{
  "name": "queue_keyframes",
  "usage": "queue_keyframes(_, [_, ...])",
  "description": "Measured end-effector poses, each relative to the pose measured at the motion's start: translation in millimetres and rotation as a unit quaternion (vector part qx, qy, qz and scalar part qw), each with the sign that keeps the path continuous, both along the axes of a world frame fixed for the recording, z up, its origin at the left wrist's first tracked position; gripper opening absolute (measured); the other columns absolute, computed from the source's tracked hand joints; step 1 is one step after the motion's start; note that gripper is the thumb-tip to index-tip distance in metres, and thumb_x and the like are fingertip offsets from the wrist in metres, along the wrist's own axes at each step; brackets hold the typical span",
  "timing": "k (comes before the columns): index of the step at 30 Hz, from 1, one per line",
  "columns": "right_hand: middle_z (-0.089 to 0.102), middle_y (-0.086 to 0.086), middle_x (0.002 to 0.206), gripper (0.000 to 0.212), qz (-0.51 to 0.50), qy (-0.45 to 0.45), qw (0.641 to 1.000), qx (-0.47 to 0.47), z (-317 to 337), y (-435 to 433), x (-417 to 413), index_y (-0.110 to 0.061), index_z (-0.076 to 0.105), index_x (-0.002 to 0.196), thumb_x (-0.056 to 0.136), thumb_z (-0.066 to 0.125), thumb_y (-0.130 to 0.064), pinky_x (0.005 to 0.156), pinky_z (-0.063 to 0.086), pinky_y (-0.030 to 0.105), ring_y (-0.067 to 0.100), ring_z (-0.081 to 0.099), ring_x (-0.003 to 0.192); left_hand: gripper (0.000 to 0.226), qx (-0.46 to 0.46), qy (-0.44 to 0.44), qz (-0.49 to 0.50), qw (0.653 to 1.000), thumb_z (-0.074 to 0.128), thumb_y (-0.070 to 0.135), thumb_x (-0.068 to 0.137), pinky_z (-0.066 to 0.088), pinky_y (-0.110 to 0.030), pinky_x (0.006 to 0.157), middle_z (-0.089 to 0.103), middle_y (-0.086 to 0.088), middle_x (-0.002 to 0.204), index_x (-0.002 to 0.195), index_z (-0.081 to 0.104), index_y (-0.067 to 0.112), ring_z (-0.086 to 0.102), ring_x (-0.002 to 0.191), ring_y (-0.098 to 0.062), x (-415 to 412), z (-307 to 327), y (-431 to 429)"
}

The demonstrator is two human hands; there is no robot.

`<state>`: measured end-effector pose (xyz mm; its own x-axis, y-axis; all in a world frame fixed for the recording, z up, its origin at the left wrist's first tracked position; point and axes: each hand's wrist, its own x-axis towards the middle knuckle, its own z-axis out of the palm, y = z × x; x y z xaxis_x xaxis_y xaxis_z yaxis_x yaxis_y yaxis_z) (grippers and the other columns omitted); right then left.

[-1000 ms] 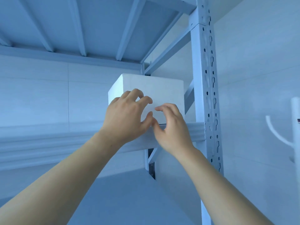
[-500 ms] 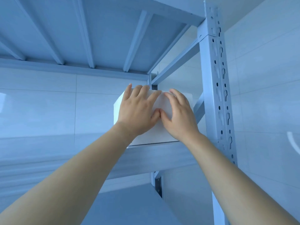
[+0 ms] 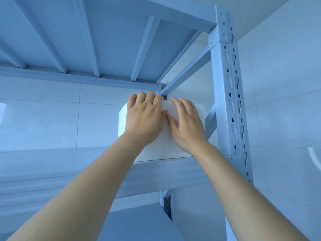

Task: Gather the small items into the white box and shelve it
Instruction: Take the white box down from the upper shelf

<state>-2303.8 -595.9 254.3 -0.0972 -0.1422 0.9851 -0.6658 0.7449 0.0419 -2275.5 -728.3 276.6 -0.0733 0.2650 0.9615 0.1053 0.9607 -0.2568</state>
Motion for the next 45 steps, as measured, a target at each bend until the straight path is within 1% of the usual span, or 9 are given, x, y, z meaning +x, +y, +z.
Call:
queue_keyframes(8, [0.046,0.014,0.126,0.040,0.021,0.036,0.999,-0.027,-8,6,16,-0.003,0.043,0.128,0.090,0.050,-0.013,0.105,0.031,0.041,0.030,0.038,0.119,0.032,-0.008,0.019,-0.001,1.000,0.051,0.032,0.086,0.021,-0.036,0.083,0.055,-0.011,0.093,0.107,0.055,0.007,0.046,0.087,-0.032,18,-4,10])
queue_keyframes(16, [0.047,0.013,0.126,0.042,-0.001,0.089,0.996,-0.016,-17,13,35,-0.005,0.042,0.129,0.090,0.050,-0.019,0.105,0.030,0.044,0.030,0.038,0.120,0.032,-0.014,0.024,-0.014,1.000,0.055,0.028,0.087,0.019,-0.037,0.082,0.050,-0.016,0.097,0.109,0.054,0.005,0.042,0.088,-0.032,41,-11,10])
queue_keyframes(24, [0.047,0.016,0.126,0.048,0.004,0.095,0.995,-0.018,-31,12,62,-0.003,0.041,0.130,0.086,0.058,-0.012,0.104,0.032,0.048,0.031,0.038,0.121,0.024,-0.014,0.066,-0.041,0.997,0.065,0.020,0.080,0.020,-0.037,0.075,0.052,-0.017,0.085,0.095,0.059,0.002,0.046,0.077,-0.033,66,-24,10])
queue_keyframes(27, [0.048,0.015,0.125,0.054,-0.006,0.106,0.994,-0.029,-37,10,78,-0.002,0.040,0.131,0.083,0.064,-0.013,0.103,0.033,0.049,0.030,0.039,0.120,0.020,-0.011,0.090,-0.059,0.994,0.065,0.019,0.080,0.020,-0.035,0.072,0.052,-0.015,0.081,0.091,0.060,0.003,0.045,0.075,-0.030,81,-30,7])
queue_keyframes(31, [0.049,0.014,0.119,0.051,0.006,0.128,0.990,-0.052,-44,5,112,-0.003,0.044,0.126,0.081,0.066,-0.012,0.098,0.037,0.050,0.027,0.039,0.114,0.020,-0.022,0.116,-0.071,0.990,0.060,0.023,0.079,0.020,-0.036,0.071,0.053,-0.012,0.080,0.090,0.060,0.006,0.031,0.077,-0.024,110,-37,0])
queue_keyframes(38, [0.055,0.009,0.112,0.049,-0.007,0.087,0.995,-0.038,-74,-20,185,-0.007,0.051,0.118,0.075,0.073,-0.016,0.098,0.036,0.055,0.021,0.042,0.107,0.022,-0.022,0.071,-0.090,0.993,0.061,0.024,0.079,0.020,-0.035,0.073,0.052,-0.012,0.080,0.089,0.060,0.005,0.030,0.077,-0.023,178,-67,-33])
queue_keyframes(41, [0.056,0.006,0.106,0.047,-0.031,0.062,0.997,-0.025,-87,-28,218,-0.011,0.052,0.112,0.073,0.075,-0.022,0.103,0.030,0.045,0.023,0.048,0.101,0.020,-0.022,0.050,-0.095,0.994,0.062,0.023,0.080,0.020,-0.034,0.071,0.052,-0.011,0.079,0.088,0.060,0.005,0.033,0.078,-0.024,213,-84,-46])
queue_keyframes(43, [0.056,0.004,0.100,0.046,-0.046,0.044,0.998,-0.020,-99,-33,238,-0.015,0.052,0.108,0.070,0.077,-0.026,0.093,0.031,0.032,0.021,0.045,0.095,0.019,-0.031,0.034,-0.092,0.995,0.066,0.021,0.080,0.021,-0.034,0.070,0.053,-0.010,0.078,0.086,0.060,0.005,0.043,0.076,-0.027,236,-97,-55])
queue_keyframes(45, [0.056,0.001,0.096,0.046,-0.053,0.021,0.998,-0.018,-110,-39,256,-0.017,0.051,0.104,0.069,0.078,-0.030,0.082,0.025,0.024,0.017,0.042,0.091,0.019,-0.044,0.010,-0.084,0.995,0.069,0.022,0.079,0.023,-0.034,0.069,0.054,-0.009,0.078,0.086,0.060,0.006,0.050,0.072,-0.030,258,-108,-63])
